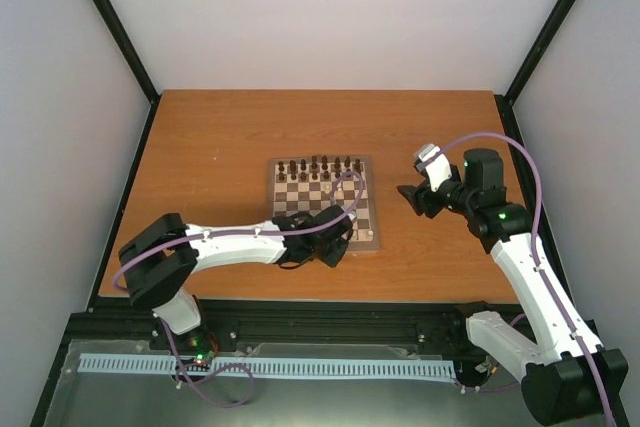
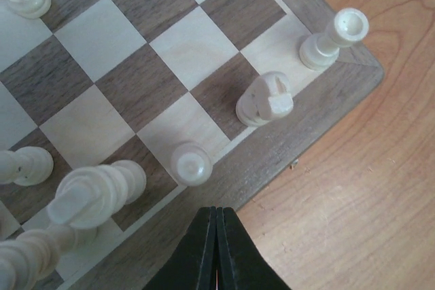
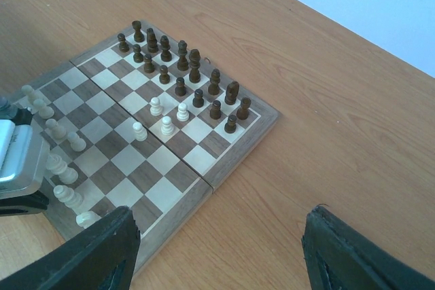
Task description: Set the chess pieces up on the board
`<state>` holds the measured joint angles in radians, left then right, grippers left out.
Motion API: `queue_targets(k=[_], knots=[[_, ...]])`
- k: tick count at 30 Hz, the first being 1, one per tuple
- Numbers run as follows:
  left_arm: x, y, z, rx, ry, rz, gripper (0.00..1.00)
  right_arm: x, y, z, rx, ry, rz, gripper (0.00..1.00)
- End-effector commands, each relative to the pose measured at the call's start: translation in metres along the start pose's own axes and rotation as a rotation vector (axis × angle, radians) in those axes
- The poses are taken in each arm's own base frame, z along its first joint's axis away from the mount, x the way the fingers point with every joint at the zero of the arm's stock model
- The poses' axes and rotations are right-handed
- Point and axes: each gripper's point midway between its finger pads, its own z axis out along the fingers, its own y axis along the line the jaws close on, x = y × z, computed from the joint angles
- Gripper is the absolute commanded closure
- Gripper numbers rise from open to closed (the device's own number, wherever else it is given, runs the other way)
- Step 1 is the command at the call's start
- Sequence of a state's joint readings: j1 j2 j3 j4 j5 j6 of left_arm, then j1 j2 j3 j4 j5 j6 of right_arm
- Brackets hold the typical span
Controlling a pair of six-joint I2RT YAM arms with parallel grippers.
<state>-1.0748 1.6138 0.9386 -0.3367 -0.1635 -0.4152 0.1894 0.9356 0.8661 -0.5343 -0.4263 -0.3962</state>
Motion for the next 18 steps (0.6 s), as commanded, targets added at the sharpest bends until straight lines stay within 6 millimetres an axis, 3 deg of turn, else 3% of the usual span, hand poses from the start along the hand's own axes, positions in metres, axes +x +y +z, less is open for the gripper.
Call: queue_targets(k=[1, 18], knots=[[-0.023, -0.004, 0.000, -0.031, -0.062, -0.026, 0.99, -0.002, 0.000, -0.004, 0.006, -0.023, -0.013, 0.33], [-0.027, -0.004, 0.011, -0.063, -0.060, -0.025, 0.99, -0.003, 0.001, -0.005, 0.000, -0.027, -0.015, 0.33]])
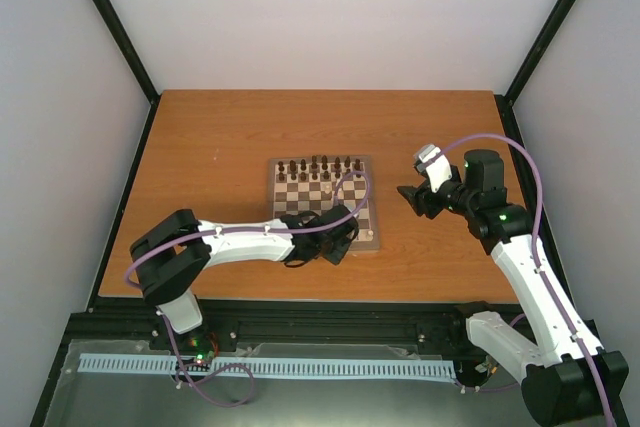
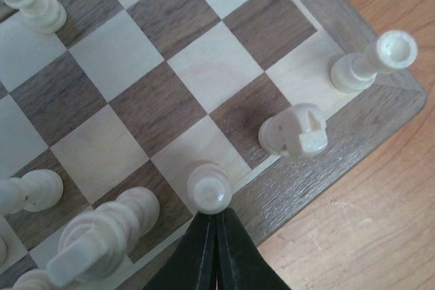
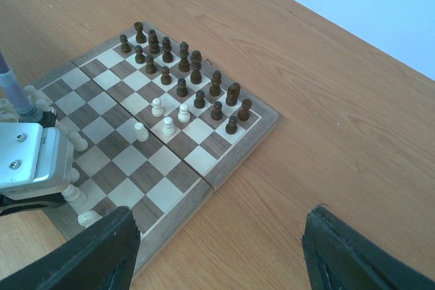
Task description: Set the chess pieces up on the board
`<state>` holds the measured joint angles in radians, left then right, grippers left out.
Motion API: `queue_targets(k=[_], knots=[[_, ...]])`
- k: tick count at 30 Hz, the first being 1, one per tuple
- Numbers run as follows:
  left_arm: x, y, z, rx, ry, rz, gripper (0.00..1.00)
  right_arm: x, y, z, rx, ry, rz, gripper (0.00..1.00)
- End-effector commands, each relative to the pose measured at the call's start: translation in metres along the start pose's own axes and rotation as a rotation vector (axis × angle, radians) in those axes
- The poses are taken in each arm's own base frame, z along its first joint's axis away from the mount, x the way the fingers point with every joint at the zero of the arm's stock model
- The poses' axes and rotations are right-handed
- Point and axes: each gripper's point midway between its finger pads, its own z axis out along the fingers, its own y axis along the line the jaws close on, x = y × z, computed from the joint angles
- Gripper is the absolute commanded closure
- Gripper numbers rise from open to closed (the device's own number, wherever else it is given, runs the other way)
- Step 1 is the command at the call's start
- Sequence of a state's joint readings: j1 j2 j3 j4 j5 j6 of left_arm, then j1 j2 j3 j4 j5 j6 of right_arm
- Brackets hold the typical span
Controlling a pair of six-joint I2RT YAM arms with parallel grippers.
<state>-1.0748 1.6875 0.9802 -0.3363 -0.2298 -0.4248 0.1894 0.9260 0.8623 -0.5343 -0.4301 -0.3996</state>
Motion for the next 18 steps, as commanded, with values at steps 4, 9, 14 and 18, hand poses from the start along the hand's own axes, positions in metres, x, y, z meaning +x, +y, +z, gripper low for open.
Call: queue_targets(k=[4, 9, 14, 18], knots=[[-0.023, -0.010, -0.005, 0.006, -0.062, -0.027, 0.99, -0.003, 0.000, -0.004, 0.001, -0.022, -0.010, 0.33], [-0.024, -0.013, -0.001, 0.006, -0.048, -0.023, 0.99, -0.003, 0.000, -0.004, -0.001, -0.023, -0.009, 0.33], [-0.021, -0.013, -0.003, 0.010, -0.034, -0.038, 0.99, -0.004, 0.001, -0.005, -0.002, -0.027, -0.009, 0.33], [-0.019, -0.014, -0.016, 0.034, -0.018, -0.061, 0.99, -0.004, 0.001, -0.006, -0.006, -0.029, -0.007, 0.33]])
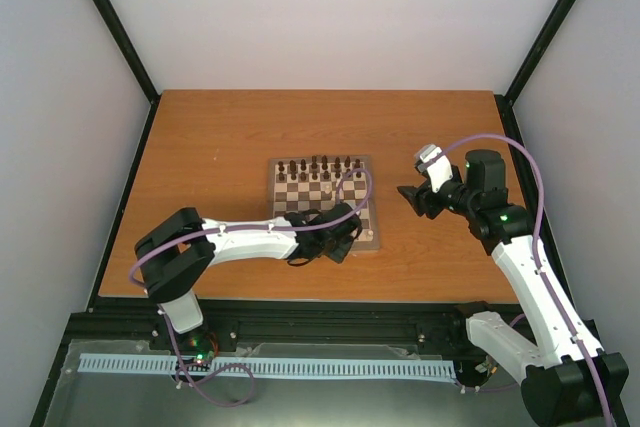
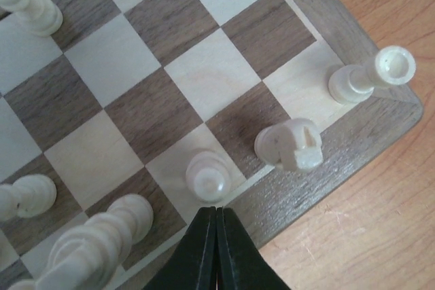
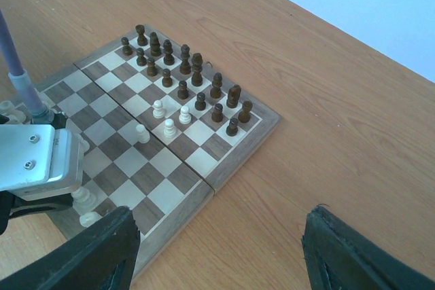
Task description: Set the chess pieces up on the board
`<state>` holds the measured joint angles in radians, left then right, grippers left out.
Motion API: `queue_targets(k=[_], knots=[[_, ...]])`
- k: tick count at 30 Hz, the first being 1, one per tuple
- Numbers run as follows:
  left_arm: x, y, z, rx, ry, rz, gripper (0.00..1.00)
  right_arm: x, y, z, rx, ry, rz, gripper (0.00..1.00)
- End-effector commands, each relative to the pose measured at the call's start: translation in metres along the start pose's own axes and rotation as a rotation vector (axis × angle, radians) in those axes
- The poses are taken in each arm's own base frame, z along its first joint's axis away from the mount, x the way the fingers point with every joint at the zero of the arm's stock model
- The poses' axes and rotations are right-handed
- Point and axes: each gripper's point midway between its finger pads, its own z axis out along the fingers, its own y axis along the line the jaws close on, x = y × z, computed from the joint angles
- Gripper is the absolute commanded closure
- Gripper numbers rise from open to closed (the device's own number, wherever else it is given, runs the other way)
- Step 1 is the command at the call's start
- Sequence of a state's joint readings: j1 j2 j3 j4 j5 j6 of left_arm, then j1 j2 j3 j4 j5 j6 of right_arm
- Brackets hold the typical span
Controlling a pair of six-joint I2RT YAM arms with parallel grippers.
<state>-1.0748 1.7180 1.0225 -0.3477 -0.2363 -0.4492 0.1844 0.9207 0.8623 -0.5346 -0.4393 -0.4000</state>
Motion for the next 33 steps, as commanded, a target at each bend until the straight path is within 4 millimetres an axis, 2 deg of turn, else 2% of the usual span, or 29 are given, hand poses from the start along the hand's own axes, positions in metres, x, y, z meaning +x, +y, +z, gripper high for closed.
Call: queue_targets(k=[1, 5, 8, 18, 33], knots=[[-0.010, -0.011, -0.023, 0.051, -0.005, -0.040, 0.99, -0.003, 0.001, -0.004, -0.006, -0.022, -0.007, 0.33], [-0.007, -0.024, -0.039, 0.137, 0.026, -0.039, 0.99, -0.003, 0.002, -0.004, -0.009, -0.022, -0.005, 0.33], [-0.008, -0.036, -0.042, 0.204, 0.033, -0.029, 0.99, -0.004, 0.002, -0.005, -0.006, -0.024, -0.005, 0.33], [-0.013, -0.052, -0.022, 0.243, 0.041, -0.010, 0.99, -0.004, 0.000, -0.006, -0.002, -0.027, 0.003, 0.33], [-0.021, -0.051, -0.006, 0.191, 0.032, -0.005, 0.99, -0.005, 0.000, -0.007, -0.005, -0.031, 0.000, 0.33]])
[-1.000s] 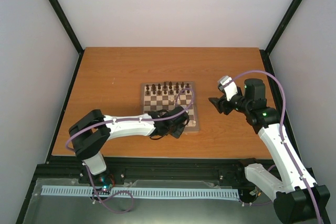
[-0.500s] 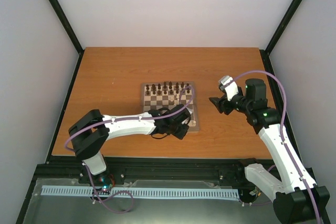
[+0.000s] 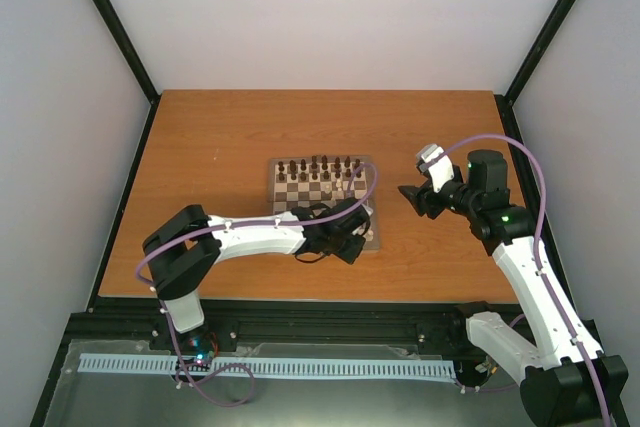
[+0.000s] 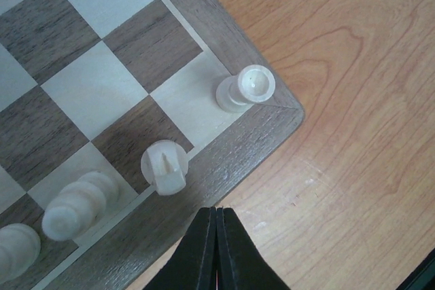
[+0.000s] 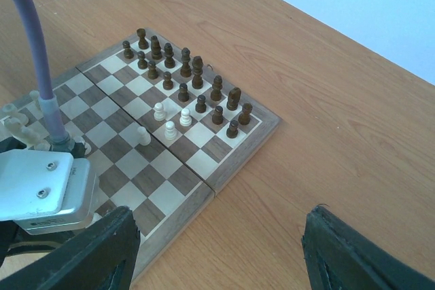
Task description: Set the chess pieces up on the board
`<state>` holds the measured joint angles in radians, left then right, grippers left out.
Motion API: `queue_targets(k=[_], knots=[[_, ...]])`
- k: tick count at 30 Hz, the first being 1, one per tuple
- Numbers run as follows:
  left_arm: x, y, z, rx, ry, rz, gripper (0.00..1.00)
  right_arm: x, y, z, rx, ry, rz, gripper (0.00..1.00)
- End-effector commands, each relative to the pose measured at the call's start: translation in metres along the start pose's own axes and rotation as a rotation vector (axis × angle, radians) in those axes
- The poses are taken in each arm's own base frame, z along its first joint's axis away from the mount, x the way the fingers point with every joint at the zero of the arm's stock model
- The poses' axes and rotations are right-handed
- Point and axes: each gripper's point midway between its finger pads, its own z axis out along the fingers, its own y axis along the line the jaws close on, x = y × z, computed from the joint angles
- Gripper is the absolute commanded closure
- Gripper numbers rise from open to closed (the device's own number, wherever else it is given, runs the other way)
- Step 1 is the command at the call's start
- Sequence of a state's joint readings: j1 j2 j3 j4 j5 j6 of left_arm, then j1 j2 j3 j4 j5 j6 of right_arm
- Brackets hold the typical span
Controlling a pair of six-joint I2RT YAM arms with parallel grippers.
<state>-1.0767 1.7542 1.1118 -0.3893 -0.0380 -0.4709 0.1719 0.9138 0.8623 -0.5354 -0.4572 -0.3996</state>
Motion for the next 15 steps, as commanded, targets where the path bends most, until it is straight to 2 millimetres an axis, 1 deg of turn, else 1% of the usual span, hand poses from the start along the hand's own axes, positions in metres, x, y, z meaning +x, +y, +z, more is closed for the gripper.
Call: queue_targets(k=[1, 7, 15], knots=[[-0.0168, -0.0111, 0.0002, 0.006, -0.045, 0.022, 0.99, -0.0035, 0.0007, -0.0046, 0.000, -0.021, -0.004, 0.33], [-0.0176, -0.0085, 0.0047, -0.014, -0.043, 0.021, 0.99, -0.0036, 0.0011, -0.0052, -0.001, -0.021, -0.004, 0.33], [-0.0218, -0.0051, 0.0059, -0.037, -0.057, 0.027, 0.99, -0.0035, 0.0008, -0.0047, -0.001, -0.021, -0.004, 0.33]])
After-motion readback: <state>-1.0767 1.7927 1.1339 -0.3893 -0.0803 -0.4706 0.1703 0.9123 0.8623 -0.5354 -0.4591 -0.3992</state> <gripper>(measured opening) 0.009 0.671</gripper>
